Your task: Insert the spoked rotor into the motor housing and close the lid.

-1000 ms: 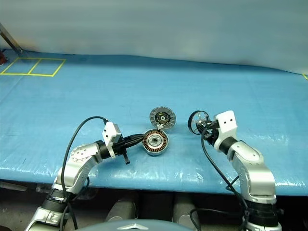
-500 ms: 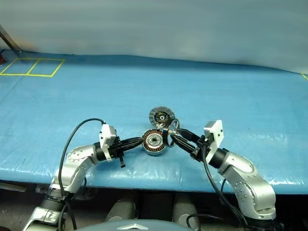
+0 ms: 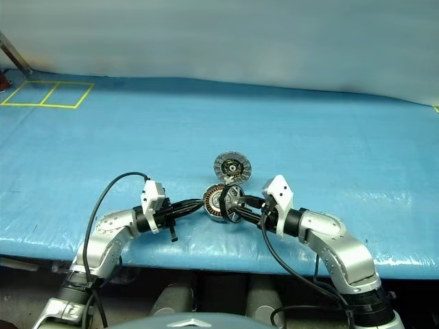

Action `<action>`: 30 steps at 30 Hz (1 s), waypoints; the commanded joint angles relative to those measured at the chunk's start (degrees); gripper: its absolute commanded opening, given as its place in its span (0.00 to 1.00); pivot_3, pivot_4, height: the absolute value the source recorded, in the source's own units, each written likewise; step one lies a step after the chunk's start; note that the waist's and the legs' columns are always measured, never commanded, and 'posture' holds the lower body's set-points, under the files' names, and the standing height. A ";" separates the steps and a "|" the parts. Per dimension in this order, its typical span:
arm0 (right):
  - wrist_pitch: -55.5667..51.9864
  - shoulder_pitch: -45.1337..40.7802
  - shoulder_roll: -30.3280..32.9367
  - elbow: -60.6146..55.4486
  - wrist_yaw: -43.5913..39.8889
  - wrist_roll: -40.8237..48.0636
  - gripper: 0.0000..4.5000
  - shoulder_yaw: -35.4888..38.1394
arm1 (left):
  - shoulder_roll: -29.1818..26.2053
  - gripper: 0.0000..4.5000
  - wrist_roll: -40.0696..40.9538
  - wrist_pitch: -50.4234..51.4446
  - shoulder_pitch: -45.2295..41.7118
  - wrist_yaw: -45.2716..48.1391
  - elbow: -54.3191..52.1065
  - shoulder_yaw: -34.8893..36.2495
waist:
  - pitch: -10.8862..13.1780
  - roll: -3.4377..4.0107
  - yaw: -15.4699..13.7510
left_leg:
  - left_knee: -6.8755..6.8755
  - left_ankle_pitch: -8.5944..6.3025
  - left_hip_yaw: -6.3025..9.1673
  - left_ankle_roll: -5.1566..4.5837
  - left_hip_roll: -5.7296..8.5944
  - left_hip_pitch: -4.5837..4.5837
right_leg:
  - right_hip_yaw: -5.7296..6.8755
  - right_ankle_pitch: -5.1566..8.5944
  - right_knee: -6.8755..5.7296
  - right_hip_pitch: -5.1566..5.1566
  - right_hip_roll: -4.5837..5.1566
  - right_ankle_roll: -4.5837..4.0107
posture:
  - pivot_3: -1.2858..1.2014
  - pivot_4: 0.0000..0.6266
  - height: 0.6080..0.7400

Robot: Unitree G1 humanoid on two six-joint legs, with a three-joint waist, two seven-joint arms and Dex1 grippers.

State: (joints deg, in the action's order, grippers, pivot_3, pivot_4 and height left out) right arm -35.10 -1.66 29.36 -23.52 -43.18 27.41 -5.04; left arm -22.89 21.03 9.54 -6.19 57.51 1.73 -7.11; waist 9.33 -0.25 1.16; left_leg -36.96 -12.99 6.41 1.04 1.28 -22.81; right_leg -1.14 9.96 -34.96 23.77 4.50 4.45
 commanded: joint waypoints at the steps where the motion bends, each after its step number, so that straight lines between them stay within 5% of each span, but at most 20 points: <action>1: 1.47 -1.53 0.02 -1.31 -0.57 0.24 0.36 -0.11 | 0.10 0.00 0.28 -0.86 -0.20 -0.09 -1.64 0.43 | 0.00 0.00 0.05 | 0.00 0.00 0.00 0.00 0.00 0.00 | 0.00 0.00 0.00 0.00 0.00 0.00 | 0.52 0.24 1.00; 30: 2.67 -7.21 1.23 -1.89 0.50 -5.69 0.36 -4.28 | 0.45 0.00 -0.28 -1.49 0.37 -1.41 -1.79 0.31 | 0.04 -0.06 -0.02 | 0.01 0.00 0.01 0.00 0.00 -0.01 | 0.01 0.00 0.00 0.01 0.00 0.00 | 0.52 0.24 1.00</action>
State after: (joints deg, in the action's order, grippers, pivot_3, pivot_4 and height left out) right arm -33.84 -7.75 30.94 -24.72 -42.87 21.85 -9.46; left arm -22.58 20.71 9.24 -5.67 56.25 1.73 -7.18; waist 9.38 -0.31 1.14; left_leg -36.95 -12.99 6.42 1.04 1.29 -22.82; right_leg -1.12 9.95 -34.95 23.78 4.50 4.45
